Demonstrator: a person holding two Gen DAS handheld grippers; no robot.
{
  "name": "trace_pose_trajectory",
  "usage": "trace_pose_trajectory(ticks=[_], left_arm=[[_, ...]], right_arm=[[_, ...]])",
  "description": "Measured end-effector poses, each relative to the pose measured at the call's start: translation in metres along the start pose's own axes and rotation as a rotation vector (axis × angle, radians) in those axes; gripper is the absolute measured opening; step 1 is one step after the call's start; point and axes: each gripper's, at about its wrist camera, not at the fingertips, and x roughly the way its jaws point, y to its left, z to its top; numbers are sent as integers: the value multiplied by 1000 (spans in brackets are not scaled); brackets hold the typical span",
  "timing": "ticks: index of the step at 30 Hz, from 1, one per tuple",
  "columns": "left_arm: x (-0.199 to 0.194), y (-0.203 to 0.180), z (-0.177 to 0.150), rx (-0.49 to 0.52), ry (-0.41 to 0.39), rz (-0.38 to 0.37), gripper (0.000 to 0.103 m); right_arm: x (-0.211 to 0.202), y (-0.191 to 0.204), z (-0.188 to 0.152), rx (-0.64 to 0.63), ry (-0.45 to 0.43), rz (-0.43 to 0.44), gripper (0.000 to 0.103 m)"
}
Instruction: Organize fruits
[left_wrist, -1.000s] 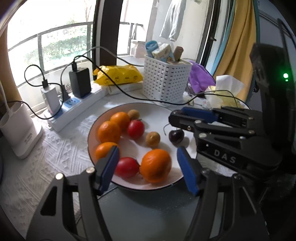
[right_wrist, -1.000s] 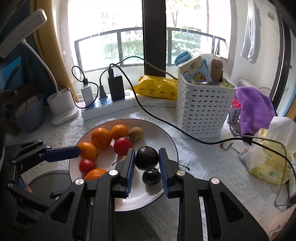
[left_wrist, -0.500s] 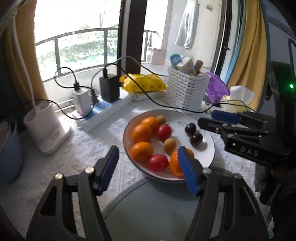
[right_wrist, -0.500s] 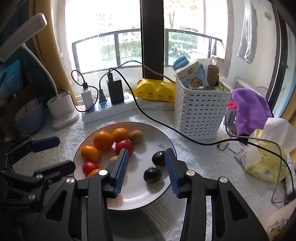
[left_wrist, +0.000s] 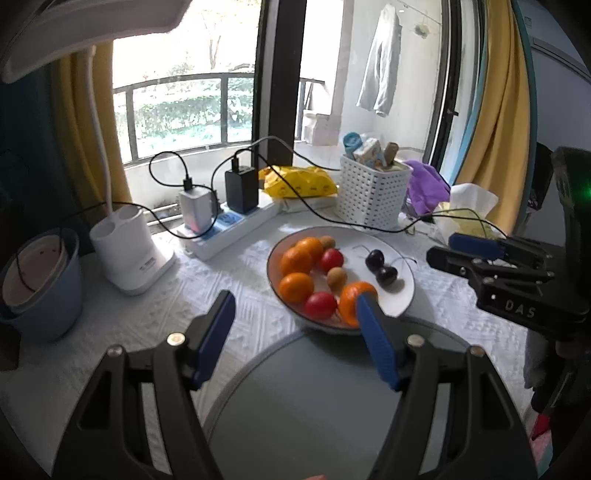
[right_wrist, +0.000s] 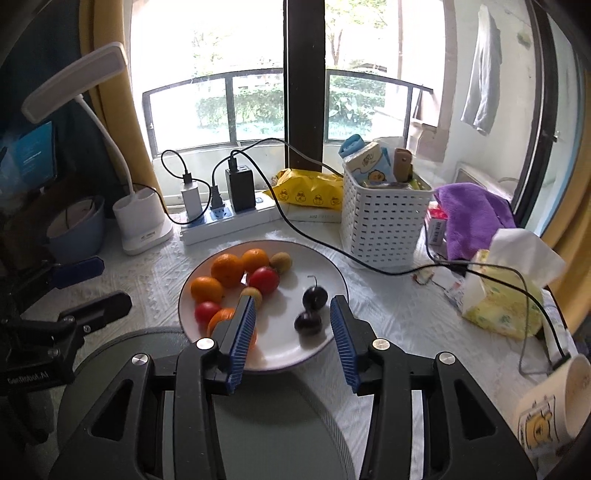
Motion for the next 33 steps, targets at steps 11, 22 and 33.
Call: trace_pose_trajectory(ticks=[11,22,33], left_arm=[[-56,-4,-28,-7,-42,1,95],[-112,-4,-49,6,-97,41,96],[-162,-15,-50,43,-182,57,96]], right_arm=[[-54,19,-32,26,-24,-21,44],[-107,40,-52,44,-75,-29,45],[-162,57,-59,52,-140,-39,45]])
